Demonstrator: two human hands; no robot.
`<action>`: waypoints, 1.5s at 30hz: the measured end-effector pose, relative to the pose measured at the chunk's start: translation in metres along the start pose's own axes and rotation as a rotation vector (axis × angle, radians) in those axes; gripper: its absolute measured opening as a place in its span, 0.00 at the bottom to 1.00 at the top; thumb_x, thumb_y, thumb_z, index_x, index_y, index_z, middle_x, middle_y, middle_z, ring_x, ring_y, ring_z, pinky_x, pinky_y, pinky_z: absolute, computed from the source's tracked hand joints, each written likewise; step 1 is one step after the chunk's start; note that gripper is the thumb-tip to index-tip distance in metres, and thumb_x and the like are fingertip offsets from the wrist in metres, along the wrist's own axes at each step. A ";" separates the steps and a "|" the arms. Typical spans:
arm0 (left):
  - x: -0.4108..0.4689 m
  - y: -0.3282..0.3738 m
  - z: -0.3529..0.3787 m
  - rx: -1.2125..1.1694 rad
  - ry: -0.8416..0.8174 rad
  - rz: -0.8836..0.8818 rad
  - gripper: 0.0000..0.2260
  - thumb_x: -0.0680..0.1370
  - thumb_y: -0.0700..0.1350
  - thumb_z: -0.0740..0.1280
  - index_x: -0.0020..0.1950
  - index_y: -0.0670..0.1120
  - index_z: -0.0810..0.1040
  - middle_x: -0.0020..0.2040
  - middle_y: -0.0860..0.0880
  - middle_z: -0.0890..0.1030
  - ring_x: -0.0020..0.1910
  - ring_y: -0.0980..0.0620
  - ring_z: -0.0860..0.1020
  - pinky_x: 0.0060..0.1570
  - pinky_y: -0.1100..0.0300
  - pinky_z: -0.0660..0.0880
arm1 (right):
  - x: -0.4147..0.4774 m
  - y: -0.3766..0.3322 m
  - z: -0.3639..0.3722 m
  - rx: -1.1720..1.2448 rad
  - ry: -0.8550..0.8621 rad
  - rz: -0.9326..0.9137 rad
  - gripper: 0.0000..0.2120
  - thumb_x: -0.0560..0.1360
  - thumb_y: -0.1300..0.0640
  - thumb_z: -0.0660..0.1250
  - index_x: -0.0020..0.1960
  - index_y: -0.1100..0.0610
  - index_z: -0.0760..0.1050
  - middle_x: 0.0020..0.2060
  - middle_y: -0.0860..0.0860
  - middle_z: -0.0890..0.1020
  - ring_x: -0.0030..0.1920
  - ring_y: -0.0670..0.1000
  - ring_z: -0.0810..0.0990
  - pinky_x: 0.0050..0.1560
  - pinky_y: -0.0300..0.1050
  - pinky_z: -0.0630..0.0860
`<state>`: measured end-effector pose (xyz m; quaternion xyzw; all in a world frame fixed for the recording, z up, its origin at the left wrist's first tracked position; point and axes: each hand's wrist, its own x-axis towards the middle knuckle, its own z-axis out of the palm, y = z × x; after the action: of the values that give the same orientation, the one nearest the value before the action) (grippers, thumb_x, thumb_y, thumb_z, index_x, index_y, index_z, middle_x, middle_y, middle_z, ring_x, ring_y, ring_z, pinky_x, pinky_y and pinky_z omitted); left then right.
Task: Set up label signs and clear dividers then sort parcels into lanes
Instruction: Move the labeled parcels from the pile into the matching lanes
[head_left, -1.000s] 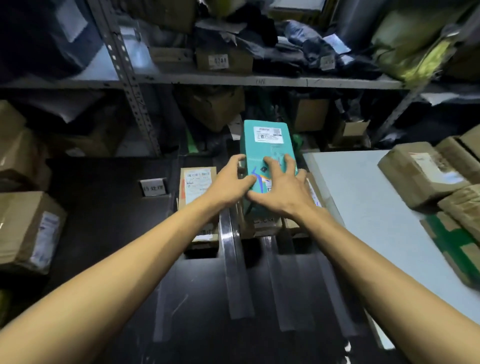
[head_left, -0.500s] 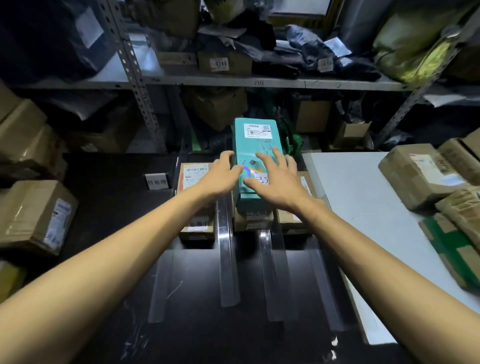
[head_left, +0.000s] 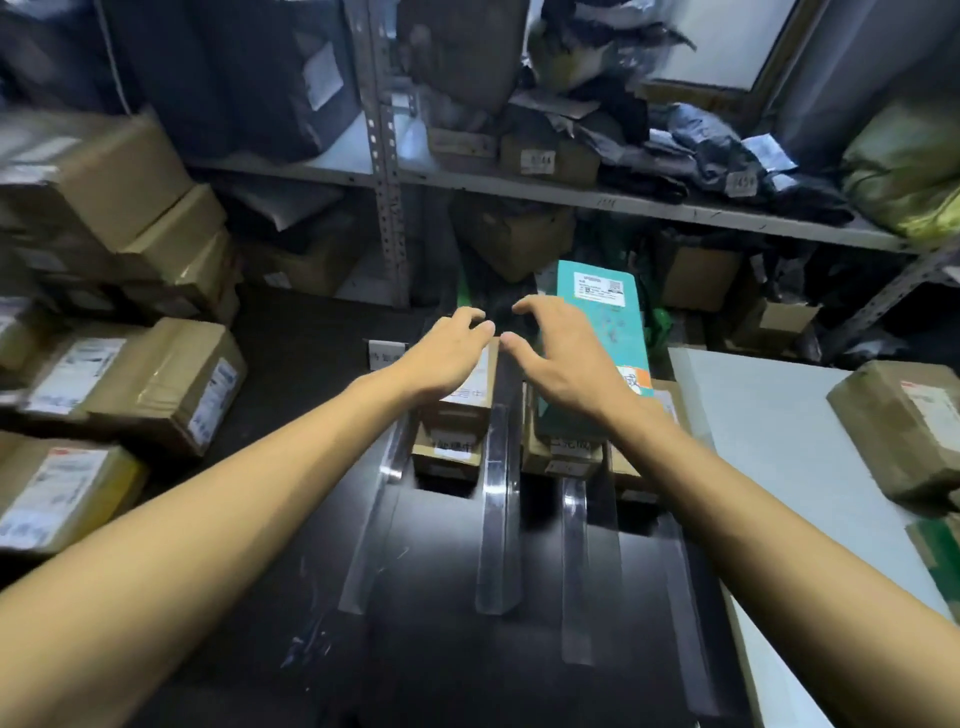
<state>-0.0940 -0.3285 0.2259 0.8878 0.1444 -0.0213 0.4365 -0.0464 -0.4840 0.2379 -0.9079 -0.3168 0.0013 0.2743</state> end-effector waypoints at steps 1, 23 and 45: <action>-0.005 -0.005 -0.010 -0.005 0.016 -0.003 0.20 0.84 0.52 0.53 0.74 0.46 0.66 0.71 0.43 0.70 0.66 0.47 0.70 0.59 0.55 0.65 | 0.003 -0.011 0.006 0.015 -0.011 -0.012 0.20 0.79 0.47 0.64 0.68 0.55 0.71 0.65 0.52 0.75 0.66 0.53 0.71 0.66 0.48 0.68; -0.213 -0.315 -0.323 -0.119 0.440 -0.348 0.12 0.81 0.41 0.60 0.45 0.56 0.79 0.45 0.50 0.84 0.42 0.52 0.78 0.41 0.59 0.73 | 0.085 -0.373 0.248 0.162 -0.576 -0.351 0.15 0.78 0.53 0.65 0.62 0.57 0.78 0.57 0.54 0.83 0.57 0.55 0.81 0.59 0.49 0.76; 0.024 -0.437 -0.304 -0.240 -0.049 -0.547 0.29 0.75 0.52 0.69 0.75 0.51 0.64 0.69 0.44 0.71 0.66 0.43 0.71 0.66 0.53 0.69 | 0.199 -0.324 0.425 -0.005 -0.597 0.549 0.40 0.78 0.48 0.65 0.78 0.53 0.42 0.62 0.62 0.77 0.57 0.65 0.79 0.45 0.57 0.81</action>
<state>-0.2176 0.1667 0.0739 0.7573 0.3690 -0.1422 0.5197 -0.1484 0.0528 0.0724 -0.9192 -0.1282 0.3372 0.1576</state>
